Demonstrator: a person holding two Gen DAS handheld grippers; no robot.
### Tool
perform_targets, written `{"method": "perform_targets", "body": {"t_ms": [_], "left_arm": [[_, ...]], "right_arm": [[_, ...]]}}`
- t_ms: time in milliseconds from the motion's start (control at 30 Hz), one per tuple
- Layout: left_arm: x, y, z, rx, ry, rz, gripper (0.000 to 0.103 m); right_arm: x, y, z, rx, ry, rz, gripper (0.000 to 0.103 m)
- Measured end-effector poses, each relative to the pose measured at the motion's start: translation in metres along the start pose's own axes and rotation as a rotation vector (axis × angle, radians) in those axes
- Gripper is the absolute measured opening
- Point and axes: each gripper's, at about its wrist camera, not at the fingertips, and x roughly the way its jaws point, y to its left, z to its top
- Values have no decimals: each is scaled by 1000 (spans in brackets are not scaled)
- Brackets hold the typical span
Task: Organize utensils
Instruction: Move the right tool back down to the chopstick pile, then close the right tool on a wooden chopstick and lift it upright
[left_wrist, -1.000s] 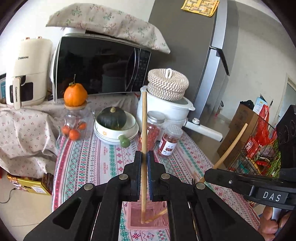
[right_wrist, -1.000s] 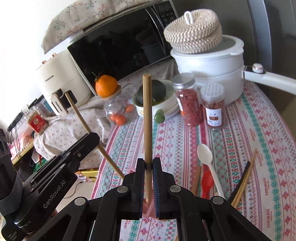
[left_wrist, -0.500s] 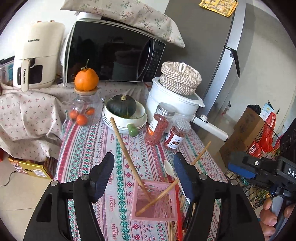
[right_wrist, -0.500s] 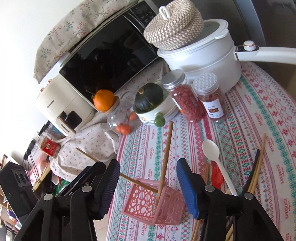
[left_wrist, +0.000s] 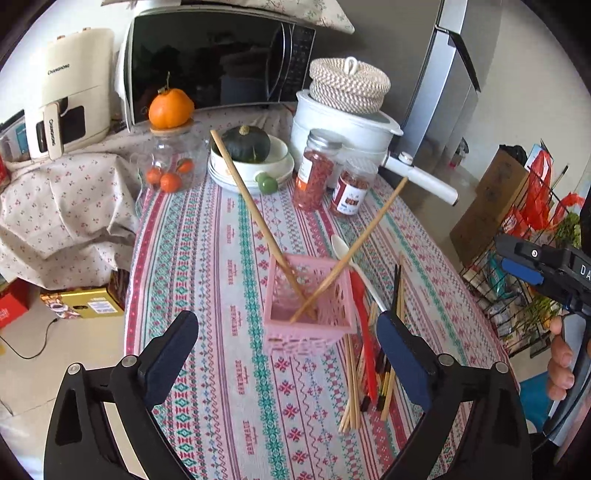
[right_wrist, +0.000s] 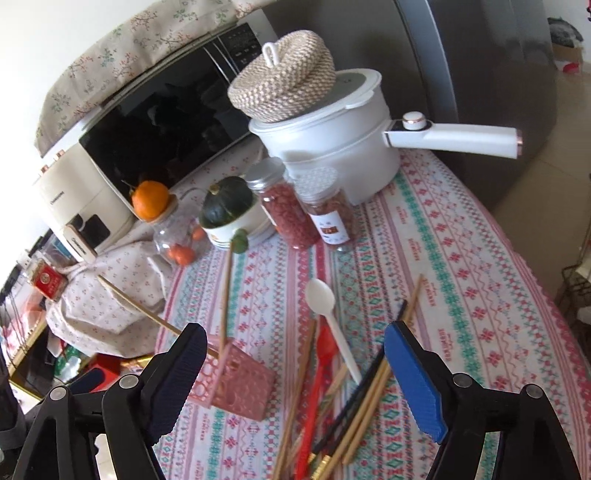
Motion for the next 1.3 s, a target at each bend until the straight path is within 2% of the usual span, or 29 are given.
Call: {"method": "perform_targets", "body": {"t_ms": [200, 467, 667, 800, 867, 933, 1033, 1200, 1300], "left_arm": [[18, -9, -21, 14, 92, -12, 103], [36, -15, -32, -13, 172, -43, 103], [40, -18, -36, 15, 202, -22, 103], [38, -11, -34, -3, 200, -25, 103], [37, -6, -34, -10, 195, -24, 103], [36, -2, -33, -14, 194, -19, 103], [34, 6, -34, -19, 195, -16, 103], [30, 21, -37, -34, 199, -10, 103], [28, 28, -40, -43, 201, -13, 103]], "right_arm": [[15, -29, -16, 27, 128, -112, 84], [45, -56, -31, 55, 285, -205, 84], [75, -62, -35, 93, 373, -241, 84], [96, -55, -38, 116, 399, -203, 83], [105, -47, -38, 123, 393, -140, 69], [117, -36, -38, 119, 401, -61, 36], [137, -17, -44, 108, 437, 10, 21], [162, 4, -54, 85, 463, 41, 13], [173, 10, -59, 85, 465, 38, 12]]}}
